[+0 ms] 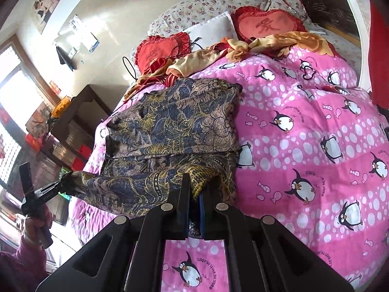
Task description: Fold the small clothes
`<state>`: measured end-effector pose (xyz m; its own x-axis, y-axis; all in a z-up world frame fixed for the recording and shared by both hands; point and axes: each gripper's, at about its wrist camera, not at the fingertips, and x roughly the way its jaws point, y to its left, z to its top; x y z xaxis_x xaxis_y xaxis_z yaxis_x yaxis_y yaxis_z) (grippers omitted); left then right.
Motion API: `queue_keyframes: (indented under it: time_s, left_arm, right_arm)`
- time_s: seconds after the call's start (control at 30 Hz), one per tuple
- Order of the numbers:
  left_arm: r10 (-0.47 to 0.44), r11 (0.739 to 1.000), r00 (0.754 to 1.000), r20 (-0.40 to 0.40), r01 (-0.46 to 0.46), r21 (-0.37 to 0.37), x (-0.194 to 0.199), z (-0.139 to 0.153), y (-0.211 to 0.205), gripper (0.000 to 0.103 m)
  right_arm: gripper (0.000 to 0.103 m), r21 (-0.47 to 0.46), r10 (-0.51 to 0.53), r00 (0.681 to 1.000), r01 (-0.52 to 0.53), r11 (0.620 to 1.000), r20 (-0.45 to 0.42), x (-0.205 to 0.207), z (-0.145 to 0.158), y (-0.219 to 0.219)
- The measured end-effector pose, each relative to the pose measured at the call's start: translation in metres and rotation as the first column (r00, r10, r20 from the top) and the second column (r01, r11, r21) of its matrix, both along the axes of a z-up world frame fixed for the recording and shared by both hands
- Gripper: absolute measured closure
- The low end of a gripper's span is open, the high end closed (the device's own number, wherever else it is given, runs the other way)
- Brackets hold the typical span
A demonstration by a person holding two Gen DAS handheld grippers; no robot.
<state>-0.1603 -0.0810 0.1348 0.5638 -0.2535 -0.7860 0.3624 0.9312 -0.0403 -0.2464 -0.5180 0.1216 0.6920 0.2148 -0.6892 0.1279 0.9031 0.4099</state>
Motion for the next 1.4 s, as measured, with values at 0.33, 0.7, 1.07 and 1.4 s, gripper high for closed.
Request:
queue_keyframes:
  time_s: [0.33,0.7,1.07,1.4]
  left_arm:
    - [0.024,0.999,1.000,0.010,-0.023,-0.041,0.033,0.006,-0.004,0.097]
    - [0.061,0.995,0.998,0.022,-0.059,-0.076,0.106,0.014,-0.023,0.097]
    - [0.083,0.996,0.996,0.012,-0.082,-0.044,0.181,0.001,-0.044,0.097]
    - [0.142,0.984,0.987,-0.080,-0.149,-0.094,0.239,-0.041,-0.047,0.086]
  right_arm:
    - [0.101,-0.014,-0.024,0.999,0.024,1.000,0.026,0.030,0.005,-0.006]
    - [0.101,-0.024,-0.047,0.998,0.048,0.999,0.053,0.099,0.015,-0.023]
    - [0.101,-0.046,-0.063,0.998,0.064,0.997,0.022,0.174,0.005,-0.039]
    - [0.096,-0.042,-0.075,0.996,0.074,0.996,-0.037,0.233,-0.025,-0.054]
